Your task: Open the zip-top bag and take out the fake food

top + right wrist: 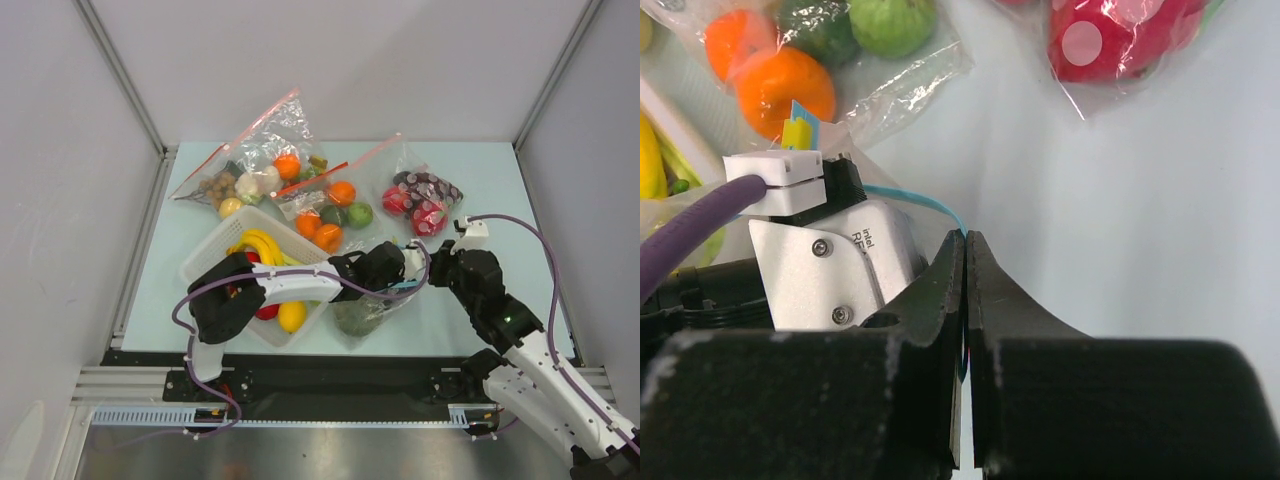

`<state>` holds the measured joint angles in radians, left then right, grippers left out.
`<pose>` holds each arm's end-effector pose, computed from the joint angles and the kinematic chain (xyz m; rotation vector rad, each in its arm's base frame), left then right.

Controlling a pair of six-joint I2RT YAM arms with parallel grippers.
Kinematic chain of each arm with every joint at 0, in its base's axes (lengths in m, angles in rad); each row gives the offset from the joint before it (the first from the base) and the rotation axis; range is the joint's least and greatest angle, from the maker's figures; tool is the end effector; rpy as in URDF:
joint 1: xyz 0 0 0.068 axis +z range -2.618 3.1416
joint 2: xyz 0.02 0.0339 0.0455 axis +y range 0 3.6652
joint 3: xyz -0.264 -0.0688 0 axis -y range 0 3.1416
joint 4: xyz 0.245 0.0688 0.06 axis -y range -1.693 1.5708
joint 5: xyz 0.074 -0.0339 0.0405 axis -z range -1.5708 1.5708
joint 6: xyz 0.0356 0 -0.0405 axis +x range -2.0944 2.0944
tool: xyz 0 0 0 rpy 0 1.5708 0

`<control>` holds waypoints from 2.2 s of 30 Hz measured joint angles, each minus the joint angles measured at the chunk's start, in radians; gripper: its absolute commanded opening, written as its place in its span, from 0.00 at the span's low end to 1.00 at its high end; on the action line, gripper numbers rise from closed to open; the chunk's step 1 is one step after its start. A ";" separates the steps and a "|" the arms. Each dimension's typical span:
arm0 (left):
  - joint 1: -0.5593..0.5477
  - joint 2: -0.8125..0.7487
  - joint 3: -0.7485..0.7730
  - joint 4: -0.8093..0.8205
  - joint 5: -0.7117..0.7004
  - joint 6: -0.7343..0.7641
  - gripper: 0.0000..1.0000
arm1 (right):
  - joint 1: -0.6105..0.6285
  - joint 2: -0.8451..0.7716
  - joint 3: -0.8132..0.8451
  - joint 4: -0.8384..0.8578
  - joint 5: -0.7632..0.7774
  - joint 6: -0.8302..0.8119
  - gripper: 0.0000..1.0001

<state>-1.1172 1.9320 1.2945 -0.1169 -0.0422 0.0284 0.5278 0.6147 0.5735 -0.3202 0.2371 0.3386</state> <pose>0.1879 -0.3820 0.1878 1.2703 2.0098 -0.4896 0.1365 0.0699 0.2772 -0.0242 1.9374 0.3514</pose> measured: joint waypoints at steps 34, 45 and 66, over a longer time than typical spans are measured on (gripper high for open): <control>-0.031 -0.187 0.055 -0.163 -0.077 0.052 0.00 | -0.011 -0.021 -0.003 0.018 -0.063 0.002 0.00; -0.031 -0.259 0.056 -0.186 -0.078 0.051 0.00 | -0.011 -0.032 0.012 0.015 -0.061 0.005 0.00; -0.031 -0.435 0.117 -0.062 -0.084 0.053 0.00 | 0.000 -0.015 0.012 0.025 -0.058 0.009 0.00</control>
<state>-1.1481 1.4971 1.4113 -0.1787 -0.1261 0.0814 0.5282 0.5995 0.5858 -0.2951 0.1791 0.3477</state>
